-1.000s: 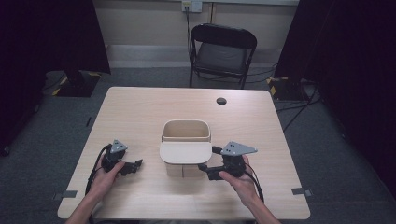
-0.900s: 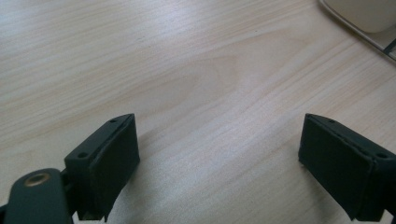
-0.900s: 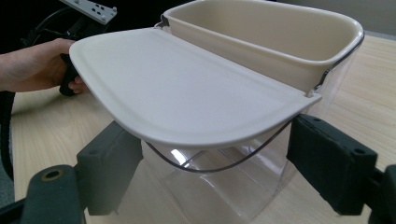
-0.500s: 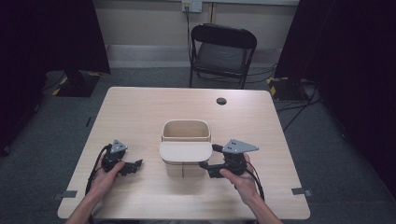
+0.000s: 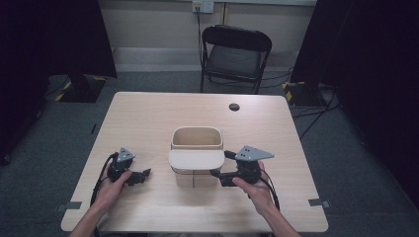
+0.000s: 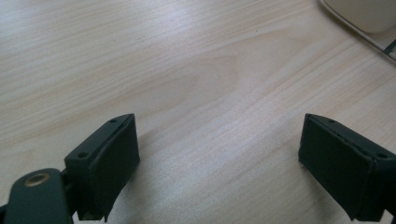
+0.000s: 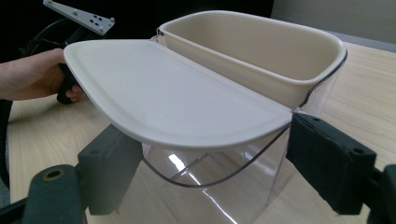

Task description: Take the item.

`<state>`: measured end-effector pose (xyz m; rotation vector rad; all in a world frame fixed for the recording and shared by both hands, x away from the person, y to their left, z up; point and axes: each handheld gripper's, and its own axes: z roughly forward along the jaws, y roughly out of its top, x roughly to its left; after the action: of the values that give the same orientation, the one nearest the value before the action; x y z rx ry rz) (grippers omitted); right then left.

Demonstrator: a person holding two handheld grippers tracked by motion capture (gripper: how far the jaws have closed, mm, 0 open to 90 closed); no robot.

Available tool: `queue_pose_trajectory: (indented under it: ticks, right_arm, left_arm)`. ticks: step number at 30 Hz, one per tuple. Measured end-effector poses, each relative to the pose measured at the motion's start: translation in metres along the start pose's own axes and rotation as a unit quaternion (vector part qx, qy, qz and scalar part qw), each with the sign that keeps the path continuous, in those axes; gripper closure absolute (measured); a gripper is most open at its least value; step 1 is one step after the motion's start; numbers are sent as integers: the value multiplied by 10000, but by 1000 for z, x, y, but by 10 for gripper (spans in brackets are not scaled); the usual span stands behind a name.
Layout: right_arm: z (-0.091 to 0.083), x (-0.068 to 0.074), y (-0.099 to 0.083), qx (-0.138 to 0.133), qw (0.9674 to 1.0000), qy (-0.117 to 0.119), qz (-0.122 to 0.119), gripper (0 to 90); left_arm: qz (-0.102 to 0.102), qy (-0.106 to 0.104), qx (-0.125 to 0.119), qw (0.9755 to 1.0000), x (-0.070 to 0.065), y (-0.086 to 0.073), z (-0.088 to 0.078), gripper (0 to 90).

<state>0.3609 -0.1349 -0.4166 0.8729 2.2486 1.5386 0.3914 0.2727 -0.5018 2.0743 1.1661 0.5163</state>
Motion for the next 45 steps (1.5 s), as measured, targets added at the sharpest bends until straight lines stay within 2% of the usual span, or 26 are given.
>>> queue_pose_trajectory:
  ticks: [10, 45]
  right_arm:
    - [1, -2, 2, -79, 9999, 43, 70, 179]
    - [2, -5, 13, -203, 9998, 7, 4, 195]
  left_arm:
    - [-3, 9, 2, 10000, 0, 0, 0, 116]
    - [-6, 10, -1, 10000, 0, 0, 0, 116]
